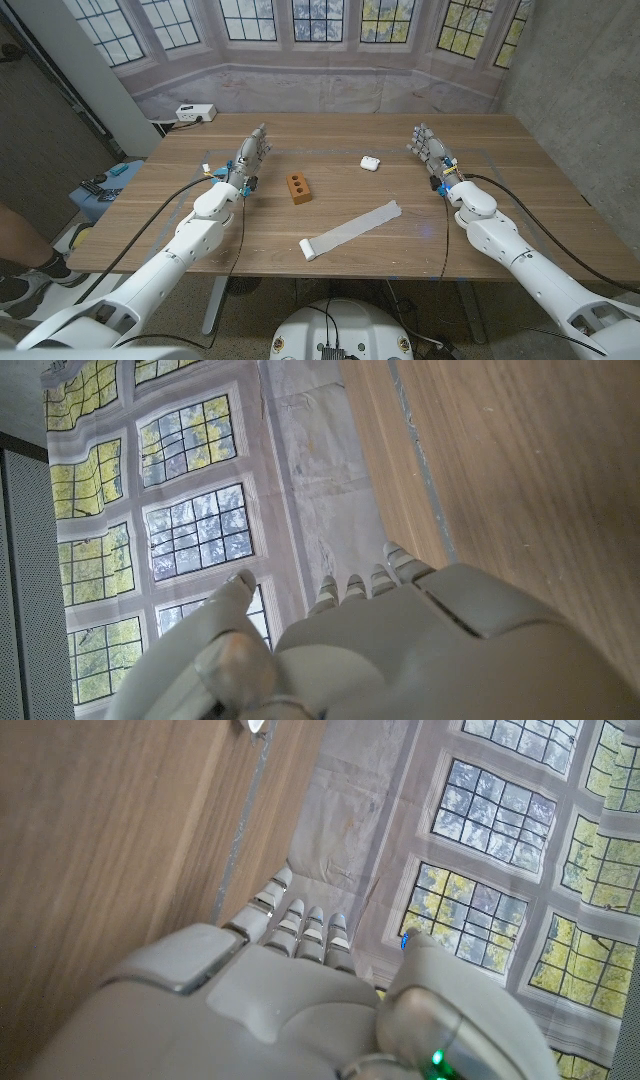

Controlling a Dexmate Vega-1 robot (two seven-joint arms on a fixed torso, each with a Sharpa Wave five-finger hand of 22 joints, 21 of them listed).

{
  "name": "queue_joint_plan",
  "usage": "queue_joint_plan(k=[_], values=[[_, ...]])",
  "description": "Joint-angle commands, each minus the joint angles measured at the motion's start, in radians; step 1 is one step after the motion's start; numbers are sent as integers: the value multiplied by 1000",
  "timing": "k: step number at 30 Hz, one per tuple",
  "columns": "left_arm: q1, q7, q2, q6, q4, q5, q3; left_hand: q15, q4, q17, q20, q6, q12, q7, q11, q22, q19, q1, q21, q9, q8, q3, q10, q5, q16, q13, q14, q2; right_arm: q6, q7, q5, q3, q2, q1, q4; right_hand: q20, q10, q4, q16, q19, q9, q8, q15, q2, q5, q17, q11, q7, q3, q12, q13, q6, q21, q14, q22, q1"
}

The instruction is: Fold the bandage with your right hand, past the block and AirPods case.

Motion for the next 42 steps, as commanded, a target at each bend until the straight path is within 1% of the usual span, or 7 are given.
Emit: queue_joint_plan(k=[1, 15, 24, 26, 31, 35, 42], values=[[15, 5, 27, 28, -46, 9, 4, 0, -5, 5, 7, -9, 6, 3, 1, 4, -1, 15, 7, 1, 5, 8, -5, 6, 6, 2, -8, 0, -23, -75, -41, 6, -32, -49, -93, -48, 7, -7, 4, 8, 3, 5, -13, -4, 4, -1, -2, 1, 6, 4, 3, 11, 4, 8, 1, 13], [32, -4, 57, 32, -76, 3, -11, 1, -14, 4, 8, -8, 6, 3, 3, 4, -2, 21, 6, 1, 5, 14, -4, 5, 4, 2, -8, 0, -86, -136, -110, -16, -63, -61, -195, -47, 18, -47, 2, 14, 3, 11, -9, -12, 1, -19, 17, 6, 20, 10, 2, 32, -1, 11, 2, 45], [43, 2, 67, 19, -88, 11, -18, 2, -20, 4, 9, -8, 4, 4, 1, 4, -4, 24, 5, 1, 5, 18, -8, 4, 3, 2, -10, -1, -198, -200, -153, -23, -106, -81, -313, -43, 39, -79, 3, 25, 3, 16, 1, -22, -5, -28, 28, 20, 27, 17, 2, 53, -2, 16, 2, 70], [45, 3, 70, 20, -91, 15, -17, 2, -22, 4, 10, -8, 4, 3, 1, 4, -4, 25, 5, 1, 5, 19, -10, 4, 3, 2, -10, -1, -233, -214, -167, -27, -121, -84, -341, -36, 72, -98, 6, 28, 3, 22, 7, -25, -9, -32, 36, 26, 31, 28, 3, 75, -4, 22, 2, 84], [57, 12, 77, 16, -107, 24, -17, 2, -26, 3, 10, -9, 4, 2, -1, 4, -4, 28, 5, 1, 4, 22, -9, 4, 2, 2, -10, -1, -282, -234, -183, -29, -141, -95, -387, -32, 89, -115, 8, 34, 3, 24, 11, -29, -13, -34, 43, 35, 33, 32, 3, 89, -4, 29, 3, 95], [64, 13, 79, 18, -113, 21, -20, 2, -29, 3, 10, -9, 4, 3, 0, 4, -4, 29, 5, 1, 5, 24, -9, 3, 2, 2, -10, -1, -326, -247, -198, -30, -164, -105, -432, -31, 121, -143, 15, 46, 2, 25, 0, -26, -17, -36, 33, 32, 42, 39, 4, 109, -4, 53, 3, 120], [64, 4, 73, 4, -98, 17, -20, 3, -35, 3, 11, -8, 4, 3, 1, 4, -6, 33, 4, 1, 4, 27, -9, 3, 2, 2, -11, -1, -438, -304, -267, -43, -209, -116, -528, -32, 149, -160, 19, 52, 2, 29, -4, -27, -21, -36, 26, 35, 44, 44, 4, 130, -4, 68, 3, 132]])
